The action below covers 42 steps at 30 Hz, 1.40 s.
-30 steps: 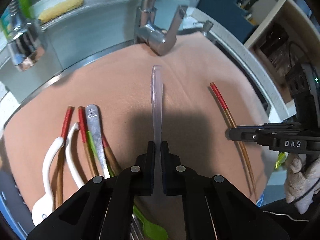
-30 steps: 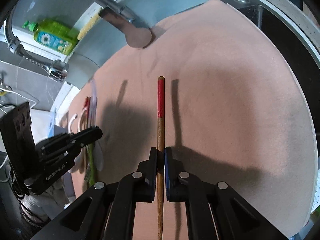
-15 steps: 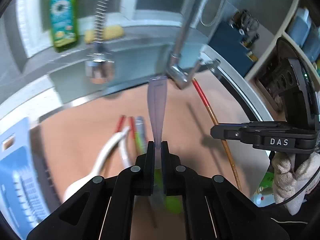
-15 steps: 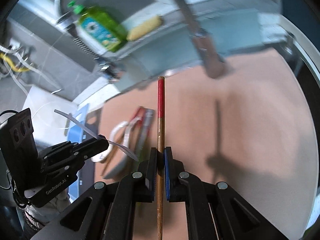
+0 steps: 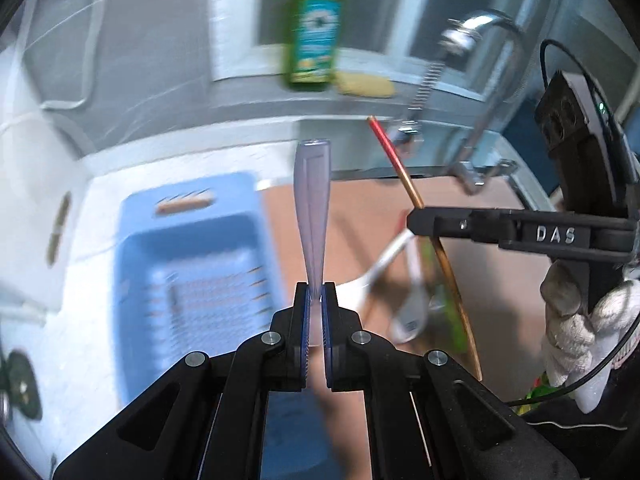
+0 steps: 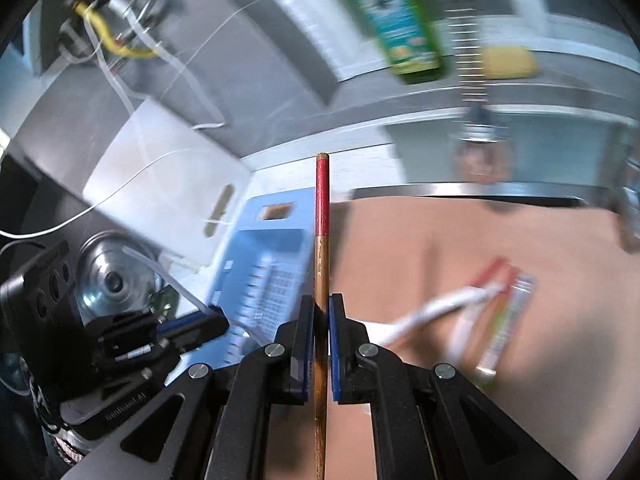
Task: Organize utensils
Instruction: 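Carry the chopstick and clear stick over the blue basket with both tools, then lower both items into the basket and open both tools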
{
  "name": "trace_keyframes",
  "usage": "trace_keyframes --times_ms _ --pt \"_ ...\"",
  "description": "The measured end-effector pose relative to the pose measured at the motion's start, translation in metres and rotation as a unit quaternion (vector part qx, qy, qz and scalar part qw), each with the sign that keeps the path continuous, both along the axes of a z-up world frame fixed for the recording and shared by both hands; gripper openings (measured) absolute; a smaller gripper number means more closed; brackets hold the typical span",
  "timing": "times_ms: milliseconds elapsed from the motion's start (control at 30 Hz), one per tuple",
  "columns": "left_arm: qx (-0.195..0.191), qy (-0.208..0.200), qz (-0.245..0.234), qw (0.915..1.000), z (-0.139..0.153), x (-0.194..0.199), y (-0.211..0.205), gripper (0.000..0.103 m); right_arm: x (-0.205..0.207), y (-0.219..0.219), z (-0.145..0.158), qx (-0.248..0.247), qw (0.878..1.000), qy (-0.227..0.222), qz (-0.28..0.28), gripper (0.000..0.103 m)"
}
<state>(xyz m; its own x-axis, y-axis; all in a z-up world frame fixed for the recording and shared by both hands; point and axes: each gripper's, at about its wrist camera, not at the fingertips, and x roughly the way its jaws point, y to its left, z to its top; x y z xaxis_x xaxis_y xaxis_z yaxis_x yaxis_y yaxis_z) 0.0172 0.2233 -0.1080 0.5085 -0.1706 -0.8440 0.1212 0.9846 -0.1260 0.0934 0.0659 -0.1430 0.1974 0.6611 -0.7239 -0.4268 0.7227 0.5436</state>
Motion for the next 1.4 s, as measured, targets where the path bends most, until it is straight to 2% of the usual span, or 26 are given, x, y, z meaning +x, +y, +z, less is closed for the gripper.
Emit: trace_keyframes --times_ms 300,433,533,1067,1400 --pt "-0.013 0.052 0.058 0.9969 -0.034 -0.022 0.064 0.004 -0.006 0.104 -0.030 -0.008 0.998 0.037 0.054 0.006" --pt "-0.012 0.073 0.062 0.9953 -0.052 -0.023 0.075 0.004 -0.006 0.135 -0.053 -0.022 0.995 0.068 0.064 0.006" --pt "-0.013 0.089 0.059 0.9942 -0.064 -0.020 0.079 0.004 -0.009 0.154 -0.064 -0.039 0.994 0.070 0.069 0.006" --pt "-0.017 0.126 0.041 0.9910 -0.104 0.021 0.088 0.005 -0.004 0.172 -0.103 -0.110 0.988 0.081 0.067 0.006" --pt "-0.024 0.139 0.047 0.9889 -0.120 0.045 0.092 0.005 0.000 0.188 -0.108 -0.142 0.985 0.076 0.062 0.006"
